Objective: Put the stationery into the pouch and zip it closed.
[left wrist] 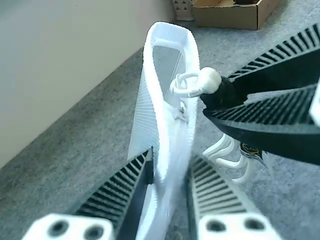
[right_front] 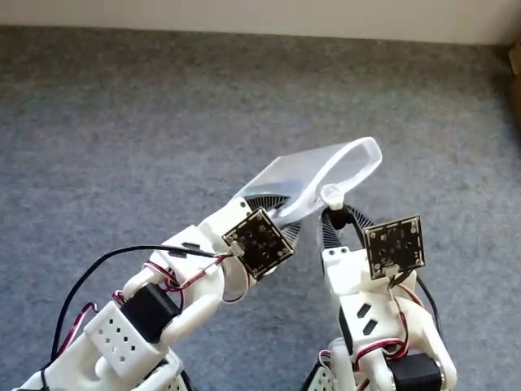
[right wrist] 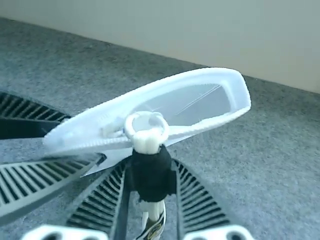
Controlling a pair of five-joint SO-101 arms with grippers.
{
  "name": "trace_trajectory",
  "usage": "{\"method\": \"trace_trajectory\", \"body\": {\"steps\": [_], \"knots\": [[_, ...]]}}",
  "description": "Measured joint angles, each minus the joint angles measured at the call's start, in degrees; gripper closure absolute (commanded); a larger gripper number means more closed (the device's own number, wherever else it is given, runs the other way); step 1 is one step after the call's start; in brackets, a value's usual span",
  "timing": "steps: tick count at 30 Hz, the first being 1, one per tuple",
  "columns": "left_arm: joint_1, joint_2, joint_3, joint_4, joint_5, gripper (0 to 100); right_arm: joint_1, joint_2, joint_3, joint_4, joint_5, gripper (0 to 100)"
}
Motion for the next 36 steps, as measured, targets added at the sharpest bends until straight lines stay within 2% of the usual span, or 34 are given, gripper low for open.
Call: {"method": "trace_trajectory", "body": {"steps": [8,14,26,36], "knots": [[0.00,0.26,0.00,0.09,0.00,100,0.00,0.00,0.26,-2.81,0.18,99.3],[-0.26,-0.97,-0.09,3.25,-0.09,100,0.79,0.00,0.26,-4.66,0.26,99.3],[-2.73,-12.75,0.00,14.59,0.00,100,10.11,0.00,8.97,-18.29,0.26,99.3],[-6.51,-19.43,-0.09,19.96,0.09,100,15.65,0.00,9.67,-21.36,0.35,99.3]]}}
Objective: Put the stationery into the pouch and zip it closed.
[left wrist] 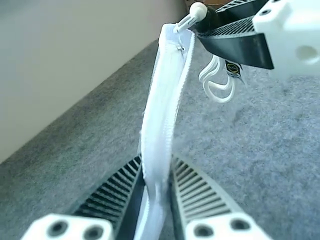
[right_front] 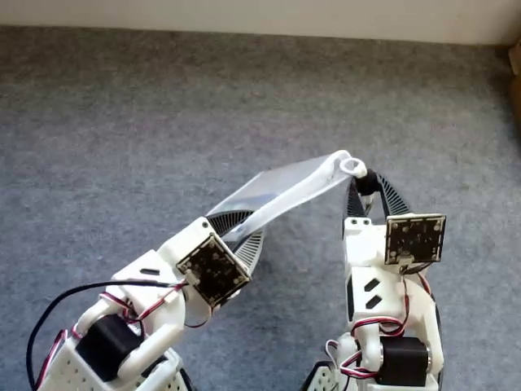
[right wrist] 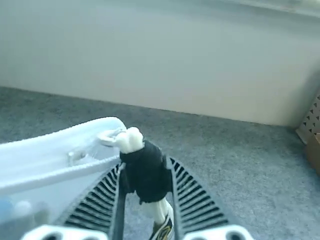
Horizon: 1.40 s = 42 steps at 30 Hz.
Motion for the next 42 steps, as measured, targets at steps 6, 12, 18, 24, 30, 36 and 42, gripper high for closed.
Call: {"method": "trace_trajectory", "body": {"steps": [6,12,18,24,30,36,42], "knots": [[0.00,-4.92,0.00,3.69,-0.62,100,1.67,0.00,-0.09,-0.18,0.00,99.3],[-2.46,-10.46,0.09,7.30,-1.05,100,2.02,-0.09,0.00,-0.35,0.09,99.3],[-4.48,-12.92,0.09,8.44,-1.05,100,2.02,-0.09,0.00,-0.35,0.09,99.3],[-4.57,-12.92,0.09,9.23,-1.05,100,2.02,-0.09,1.32,-0.35,2.11,99.3],[-7.74,-13.80,0.00,10.90,-1.14,100,1.93,-0.09,1.93,-0.79,2.64,99.3],[-7.91,-13.98,0.00,11.08,-1.14,100,1.93,-0.18,1.93,-0.79,2.64,98.5],[-7.91,-13.98,0.09,11.08,-1.14,100,3.08,-0.18,2.02,2.55,2.11,79.1]]}}
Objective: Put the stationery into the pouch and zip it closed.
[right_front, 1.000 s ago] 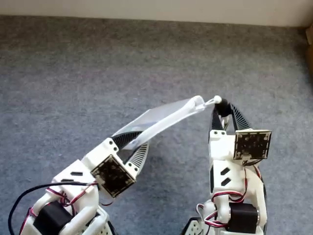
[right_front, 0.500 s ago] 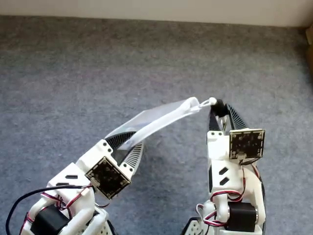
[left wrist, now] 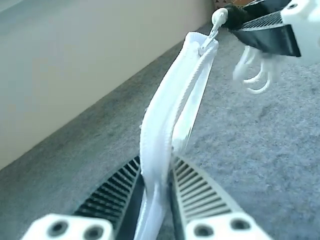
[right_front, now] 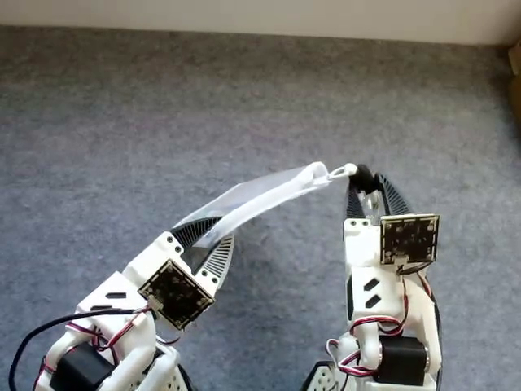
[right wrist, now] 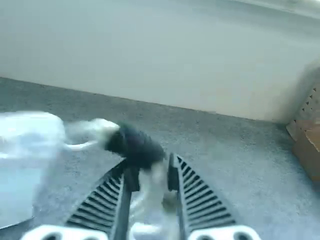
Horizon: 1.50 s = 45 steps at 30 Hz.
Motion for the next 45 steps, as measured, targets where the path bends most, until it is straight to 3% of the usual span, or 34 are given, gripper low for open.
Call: {"method": "trace_trajectory", "body": {"steps": [3,8,14,26,33,39,45], "knots": [[0.00,-1.14,1.67,-0.79,0.09,100,2.11,0.18,-0.26,4.48,-4.48,71.0],[0.53,-1.58,6.33,-6.42,0.26,100,1.85,0.26,-4.04,14.07,-7.30,70.7],[-0.26,-1.58,9.41,-10.81,0.26,100,-3.25,0.18,-7.74,19.60,-7.65,70.7],[-18.55,-1.23,9.49,-18.55,-8.44,100,-3.60,0.18,-7.82,18.37,-7.82,70.7],[-25.93,-1.23,9.58,-22.59,-13.01,100,-3.60,0.18,-7.82,18.37,-7.82,70.7],[-24.88,-1.23,9.76,-22.68,-13.36,100,-3.60,0.18,-7.82,18.37,-7.82,70.7],[-16.44,-1.85,13.27,-21.98,-13.45,100,-3.69,0.18,-7.82,18.37,-7.82,70.7]]}}
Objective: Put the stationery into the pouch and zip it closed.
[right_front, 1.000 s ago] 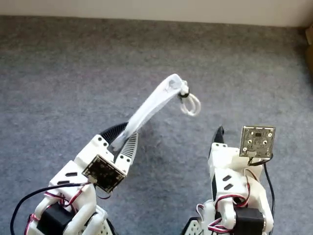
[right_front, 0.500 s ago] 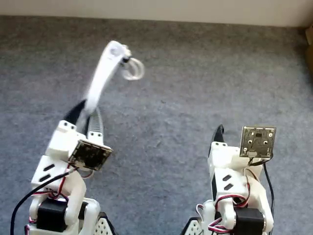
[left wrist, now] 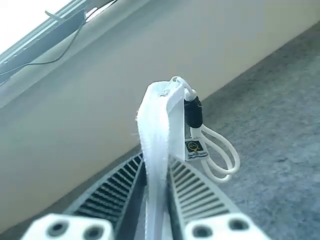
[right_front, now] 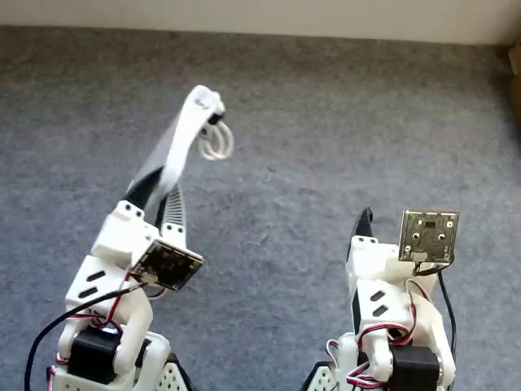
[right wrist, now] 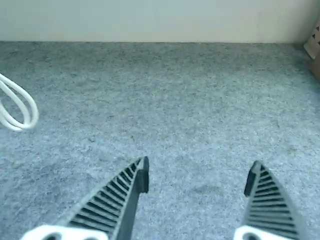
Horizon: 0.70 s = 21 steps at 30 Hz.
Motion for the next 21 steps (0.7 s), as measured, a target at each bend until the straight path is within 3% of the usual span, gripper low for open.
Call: {"method": "trace_trajectory", "body": {"steps": [3,10,14,21], "knots": [[3.60,0.00,1.67,0.00,1.85,98,0.00,0.00,0.00,0.00,0.00,70.7],[9.05,0.44,3.08,0.00,4.40,84,0.00,0.00,0.00,0.00,0.00,70.7],[9.58,0.53,3.16,0.00,9.41,84,0.00,0.00,0.00,0.00,0.00,70.7],[9.67,0.53,3.08,0.70,10.37,84,0.00,0.00,0.00,0.00,0.00,72.6]]}}
